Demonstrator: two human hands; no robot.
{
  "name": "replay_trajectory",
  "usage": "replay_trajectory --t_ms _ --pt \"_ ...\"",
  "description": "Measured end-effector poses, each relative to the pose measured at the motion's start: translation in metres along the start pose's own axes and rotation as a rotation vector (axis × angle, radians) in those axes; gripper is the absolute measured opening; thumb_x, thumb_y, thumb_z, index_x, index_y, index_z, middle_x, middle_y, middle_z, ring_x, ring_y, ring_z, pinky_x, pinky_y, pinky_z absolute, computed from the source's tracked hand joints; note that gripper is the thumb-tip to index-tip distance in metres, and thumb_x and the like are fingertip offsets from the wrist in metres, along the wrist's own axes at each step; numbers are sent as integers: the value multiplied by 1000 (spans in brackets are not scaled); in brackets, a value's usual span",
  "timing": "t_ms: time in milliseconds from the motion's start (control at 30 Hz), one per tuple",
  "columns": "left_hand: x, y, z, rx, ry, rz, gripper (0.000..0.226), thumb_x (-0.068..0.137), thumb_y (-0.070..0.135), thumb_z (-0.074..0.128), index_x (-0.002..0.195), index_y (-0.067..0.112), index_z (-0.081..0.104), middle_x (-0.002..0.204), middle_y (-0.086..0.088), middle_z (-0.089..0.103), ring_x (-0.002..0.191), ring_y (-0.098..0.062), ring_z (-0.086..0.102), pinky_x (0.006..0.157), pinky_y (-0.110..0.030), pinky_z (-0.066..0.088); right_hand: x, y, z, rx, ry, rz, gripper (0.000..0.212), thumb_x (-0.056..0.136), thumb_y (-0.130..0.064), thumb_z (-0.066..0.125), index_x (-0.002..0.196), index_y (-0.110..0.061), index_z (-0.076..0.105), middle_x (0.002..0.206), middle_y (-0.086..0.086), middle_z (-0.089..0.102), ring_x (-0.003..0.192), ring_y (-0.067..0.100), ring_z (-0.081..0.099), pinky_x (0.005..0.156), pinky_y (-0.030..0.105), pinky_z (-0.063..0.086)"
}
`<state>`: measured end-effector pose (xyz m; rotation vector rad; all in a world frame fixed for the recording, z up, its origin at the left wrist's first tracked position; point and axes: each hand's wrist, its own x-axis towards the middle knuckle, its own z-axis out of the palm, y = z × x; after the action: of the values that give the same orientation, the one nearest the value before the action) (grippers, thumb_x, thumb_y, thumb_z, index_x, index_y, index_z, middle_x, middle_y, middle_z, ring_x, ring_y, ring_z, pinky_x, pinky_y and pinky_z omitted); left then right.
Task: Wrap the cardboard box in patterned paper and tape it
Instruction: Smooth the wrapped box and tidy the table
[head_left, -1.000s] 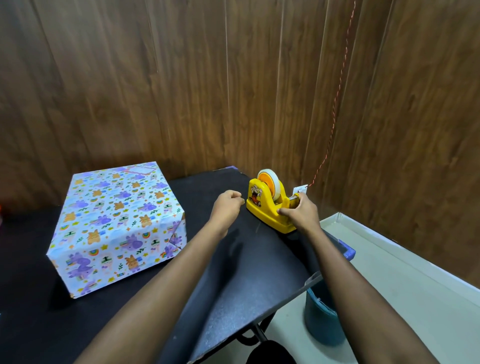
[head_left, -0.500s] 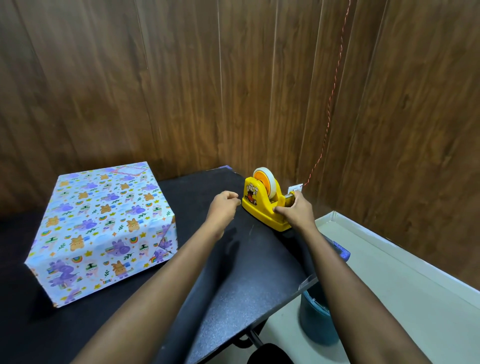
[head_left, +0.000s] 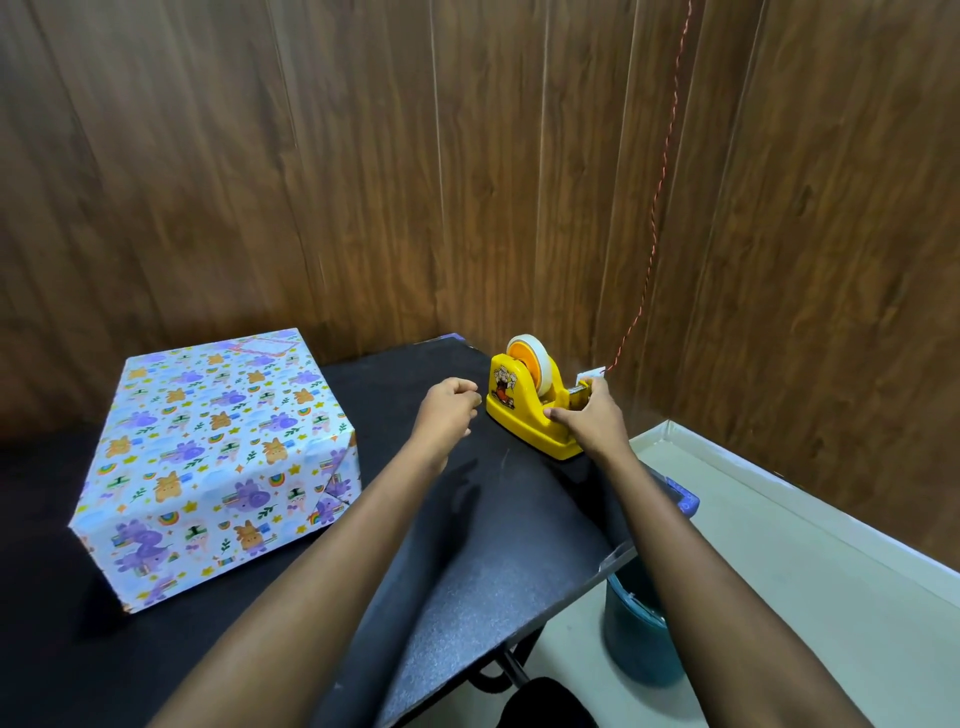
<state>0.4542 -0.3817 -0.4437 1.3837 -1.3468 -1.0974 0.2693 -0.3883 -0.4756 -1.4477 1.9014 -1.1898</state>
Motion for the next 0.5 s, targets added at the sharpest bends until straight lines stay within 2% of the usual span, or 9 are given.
replay_trajectory --t_ms 67,133,200,267,367,433,500 --pt "-3 2 -3 -14 3 6 16 96 13 47 109 15 55 105 -4 61 96 -17 57 84 -36 48 -5 -7 -3 -15 81 -64 66 80 -29 73 135 -12 41 137 9 48 125 26 45 96 37 44" --pt "-12 6 -9 -33 6 23 13 96 14 47 107 16 54 108 -4 61 97 -17 57 83 -35 48 -16 -18 -6 -71 159 -142 54 82 -30 70 129 -12 48 132 6 52 124 23 42 91 33 42" --pt "-19 9 -17 -50 16 39 13 95 14 48 106 17 54 110 -4 62 97 -17 58 81 -34 47 -25 -30 -4 -53 215 -183 40 83 -28 68 118 -11 56 120 5 58 116 22 45 83 28 39" --pt "-29 8 -27 -69 33 53 12 94 13 49 105 17 55 110 -4 63 97 -17 59 81 -34 47 -35 -44 3 57 204 -189 27 82 -23 67 105 -9 60 106 5 63 103 22 53 79 28 40" --pt "-45 3 -54 -27 123 118 13 93 12 50 104 16 56 110 -4 64 98 -18 60 82 -33 48 -53 -66 32 208 20 -159 12 83 -16 64 93 -10 63 94 4 65 86 19 59 75 28 43" --pt "-60 -8 -85 195 297 240 20 91 10 51 108 13 60 113 -5 64 104 -19 57 85 -31 45 -69 -80 62 275 -169 -139 7 84 -16 64 90 -13 61 90 6 65 77 17 60 72 31 46" --pt "-76 -21 -117 509 530 346 28 87 9 52 115 10 60 121 -6 58 118 -23 44 93 -32 38 -83 -88 91 293 -322 -111 16 85 -21 65 98 -13 61 92 5 63 77 15 58 70 29 46"
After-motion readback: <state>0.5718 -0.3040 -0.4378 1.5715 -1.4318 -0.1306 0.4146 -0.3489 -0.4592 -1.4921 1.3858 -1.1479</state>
